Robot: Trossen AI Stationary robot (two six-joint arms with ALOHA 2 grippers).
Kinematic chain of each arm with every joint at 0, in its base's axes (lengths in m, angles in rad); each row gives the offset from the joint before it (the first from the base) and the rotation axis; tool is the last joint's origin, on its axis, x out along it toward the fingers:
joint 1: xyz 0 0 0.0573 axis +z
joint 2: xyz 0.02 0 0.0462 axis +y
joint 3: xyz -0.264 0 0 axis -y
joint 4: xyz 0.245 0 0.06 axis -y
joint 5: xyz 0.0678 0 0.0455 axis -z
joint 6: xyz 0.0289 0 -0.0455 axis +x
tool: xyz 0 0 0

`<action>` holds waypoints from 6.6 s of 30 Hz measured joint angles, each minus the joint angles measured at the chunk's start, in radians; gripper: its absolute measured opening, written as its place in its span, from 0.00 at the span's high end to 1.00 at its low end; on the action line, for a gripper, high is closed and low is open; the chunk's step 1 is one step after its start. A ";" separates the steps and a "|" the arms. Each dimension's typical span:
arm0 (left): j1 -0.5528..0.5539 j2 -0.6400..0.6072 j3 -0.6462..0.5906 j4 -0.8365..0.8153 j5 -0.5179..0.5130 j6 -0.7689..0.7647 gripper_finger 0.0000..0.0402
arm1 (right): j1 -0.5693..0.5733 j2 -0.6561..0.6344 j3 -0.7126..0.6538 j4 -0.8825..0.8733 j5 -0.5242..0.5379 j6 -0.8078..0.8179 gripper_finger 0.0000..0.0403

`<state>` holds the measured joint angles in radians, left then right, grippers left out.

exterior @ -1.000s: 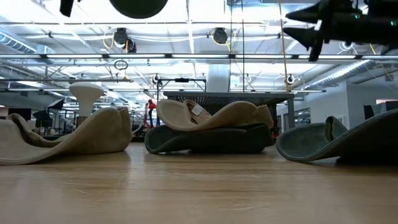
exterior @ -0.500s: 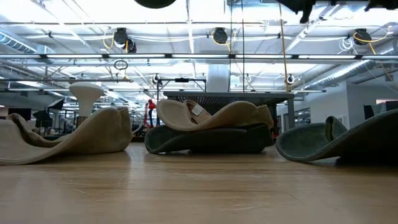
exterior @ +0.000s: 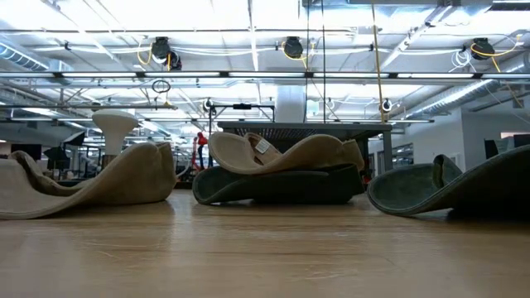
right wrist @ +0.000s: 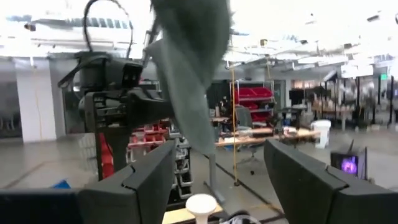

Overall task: Pick & Place hat
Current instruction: Put the left green cap on the shelf

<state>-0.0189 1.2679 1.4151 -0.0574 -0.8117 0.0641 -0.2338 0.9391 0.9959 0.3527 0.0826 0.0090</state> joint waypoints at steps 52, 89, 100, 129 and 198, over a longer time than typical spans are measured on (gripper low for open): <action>0.094 0.220 0.188 -0.028 0.817 -0.461 0.67 | 0.070 -0.037 0.094 0.006 0.019 -0.160 0.99; 0.253 0.362 0.185 0.522 1.515 -1.266 0.62 | 0.052 0.044 0.095 0.541 -0.764 -0.199 0.99; 0.209 0.494 0.185 0.748 1.537 -1.429 0.62 | -0.024 0.076 0.095 0.555 -0.795 -0.202 0.99; 0.140 0.497 0.185 0.744 1.499 -1.402 0.62 | -0.048 0.138 0.095 0.556 -0.795 -0.179 0.99; 0.508 0.268 0.185 0.472 1.786 -1.117 0.98 | -0.046 -0.144 0.095 -0.146 -0.183 0.565 0.54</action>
<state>0.4886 1.5360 1.6005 0.4144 0.9740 -1.0525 -0.2798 0.7955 1.0904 0.2067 -0.1000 0.5740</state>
